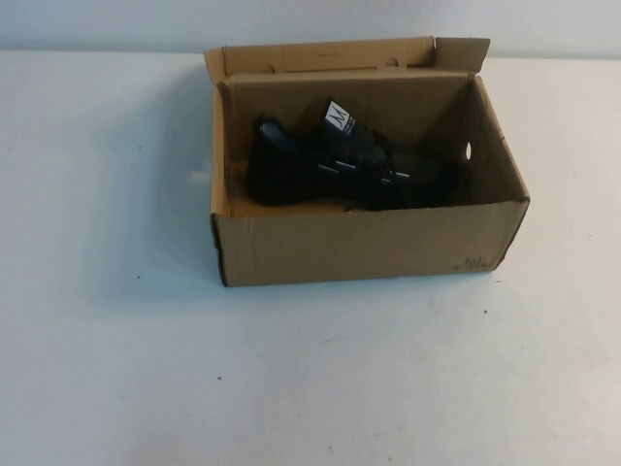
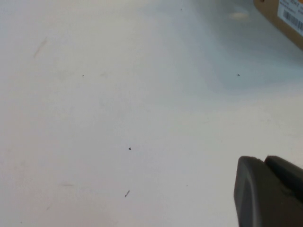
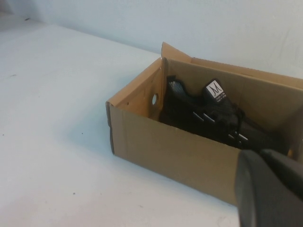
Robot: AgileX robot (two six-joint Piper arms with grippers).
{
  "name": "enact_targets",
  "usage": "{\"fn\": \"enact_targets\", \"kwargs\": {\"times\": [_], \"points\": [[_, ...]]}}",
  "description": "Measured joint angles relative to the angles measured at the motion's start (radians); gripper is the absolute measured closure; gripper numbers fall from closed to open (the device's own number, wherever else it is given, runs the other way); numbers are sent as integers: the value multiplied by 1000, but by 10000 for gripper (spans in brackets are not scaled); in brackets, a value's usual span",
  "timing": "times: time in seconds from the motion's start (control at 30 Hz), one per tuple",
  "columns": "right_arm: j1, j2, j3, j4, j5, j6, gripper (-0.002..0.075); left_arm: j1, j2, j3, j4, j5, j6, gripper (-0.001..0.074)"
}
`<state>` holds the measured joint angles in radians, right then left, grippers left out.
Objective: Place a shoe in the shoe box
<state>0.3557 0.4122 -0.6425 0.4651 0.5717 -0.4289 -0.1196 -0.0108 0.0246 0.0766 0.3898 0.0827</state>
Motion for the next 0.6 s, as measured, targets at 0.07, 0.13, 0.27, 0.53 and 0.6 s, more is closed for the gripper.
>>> {"fn": "enact_targets", "kwargs": {"times": [0.07,0.13,0.27,0.53,0.6], "points": [[0,0,0,0,0,0,742,0,0,0,0,0,0,736],[0,0,0,0,0,0,742,0,0,0,0,0,0,736],[-5,-14,0,1,2,0,742,0,0,0,-2,0,0,736],[-192,-176,17,12,23,0,742,0,0,0,-2,0,0,736],[-242,-222,54,-17,-10,-2,742,0,0,0,-2,0,0,736]]}}
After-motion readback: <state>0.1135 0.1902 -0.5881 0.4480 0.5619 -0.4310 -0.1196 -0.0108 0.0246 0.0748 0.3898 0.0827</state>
